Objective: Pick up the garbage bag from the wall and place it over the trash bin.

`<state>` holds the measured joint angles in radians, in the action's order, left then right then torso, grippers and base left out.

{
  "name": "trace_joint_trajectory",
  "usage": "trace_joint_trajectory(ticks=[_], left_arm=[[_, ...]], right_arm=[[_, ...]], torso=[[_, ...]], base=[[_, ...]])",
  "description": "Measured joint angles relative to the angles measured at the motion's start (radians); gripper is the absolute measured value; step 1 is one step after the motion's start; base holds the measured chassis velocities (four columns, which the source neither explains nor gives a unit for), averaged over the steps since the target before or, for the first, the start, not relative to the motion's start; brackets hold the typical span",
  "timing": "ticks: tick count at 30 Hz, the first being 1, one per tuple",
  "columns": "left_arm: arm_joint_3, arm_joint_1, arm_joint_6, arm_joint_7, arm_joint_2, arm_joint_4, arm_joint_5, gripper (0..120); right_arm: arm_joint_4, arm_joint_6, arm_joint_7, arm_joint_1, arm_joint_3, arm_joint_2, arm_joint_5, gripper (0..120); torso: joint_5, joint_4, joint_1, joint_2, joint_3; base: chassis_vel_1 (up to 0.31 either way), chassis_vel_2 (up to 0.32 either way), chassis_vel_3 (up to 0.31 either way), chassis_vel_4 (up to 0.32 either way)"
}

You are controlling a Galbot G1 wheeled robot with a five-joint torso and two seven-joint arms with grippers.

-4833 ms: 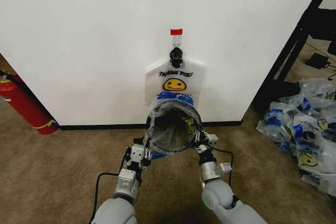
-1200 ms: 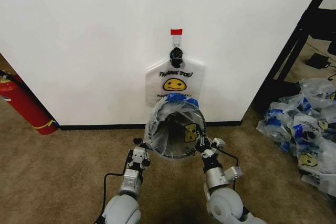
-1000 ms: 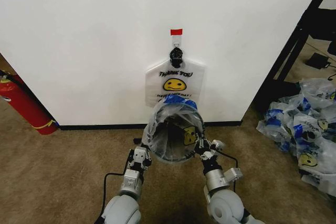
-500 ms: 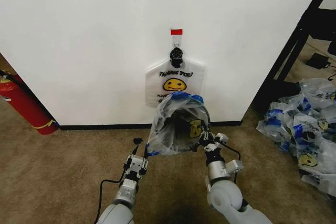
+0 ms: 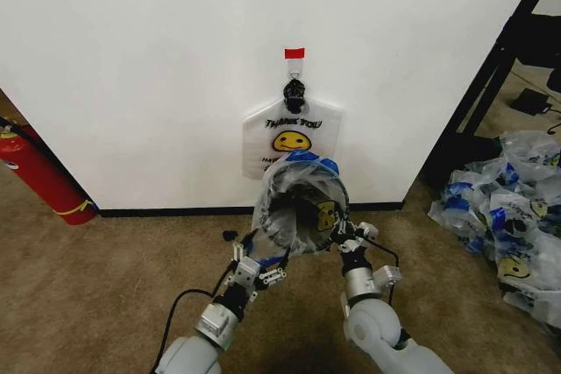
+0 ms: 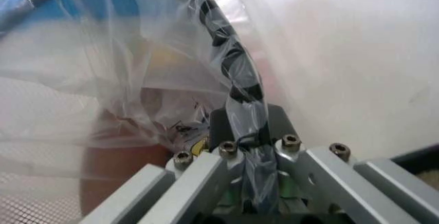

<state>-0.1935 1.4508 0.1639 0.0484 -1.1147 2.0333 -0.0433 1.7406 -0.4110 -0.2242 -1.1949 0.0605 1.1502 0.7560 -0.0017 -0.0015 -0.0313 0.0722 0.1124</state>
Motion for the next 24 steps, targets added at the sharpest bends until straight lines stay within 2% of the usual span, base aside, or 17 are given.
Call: trace_joint_trajectory(ticks=[5,10,13,14,16,21,24], left_arm=[[-0.048,-0.005,-0.011,0.000,0.054,0.051,-0.001,100],[-0.051,-0.041,-0.013,-0.010,0.076,0.112,-0.067,100],[-0.026,-0.091,-0.040,-0.020,0.115,0.165,-0.178,100],[-0.014,-0.110,-0.064,-0.017,0.136,0.178,-0.250,100],[-0.011,-0.117,-0.075,-0.014,0.145,0.182,-0.283,100],[-0.010,-0.141,-0.196,-0.024,0.206,0.223,-0.564,92],[-0.010,-0.145,-0.224,-0.027,0.209,0.227,-0.602,88]], right_arm=[[-0.014,-0.007,0.046,0.001,0.019,-0.020,-0.003,0],[-0.027,-0.007,0.120,-0.012,0.029,-0.038,-0.017,0],[-0.050,-0.008,0.222,-0.034,0.041,-0.057,-0.040,0],[-0.061,-0.013,0.273,-0.039,0.049,-0.064,-0.049,0],[-0.066,-0.018,0.300,-0.041,0.054,-0.067,-0.054,0],[-0.096,-0.060,0.467,-0.042,0.089,-0.078,-0.084,0],[-0.097,-0.067,0.486,-0.042,0.092,-0.079,-0.088,0]], torso=[[-0.0001,-0.0001,0.000,0.000,0.000],[-0.0003,0.0000,0.000,0.000,0.000],[0.0000,-0.0003,0.000,0.000,0.000],[-0.0001,-0.0004,0.000,0.000,0.000],[-0.0002,-0.0004,0.000,0.000,0.000],[0.0000,0.0000,0.000,0.000,0.000],[-0.0001,0.0001,0.000,0.000,0.000]], base=[[0.000,0.000,0.000,0.000],[0.000,0.000,0.000,0.000],[0.000,0.000,0.000,0.000],[0.000,0.000,0.000,0.000],[0.000,0.000,0.000,0.000],[0.000,0.000,0.000,0.000],[0.000,0.000,0.000,0.000]])
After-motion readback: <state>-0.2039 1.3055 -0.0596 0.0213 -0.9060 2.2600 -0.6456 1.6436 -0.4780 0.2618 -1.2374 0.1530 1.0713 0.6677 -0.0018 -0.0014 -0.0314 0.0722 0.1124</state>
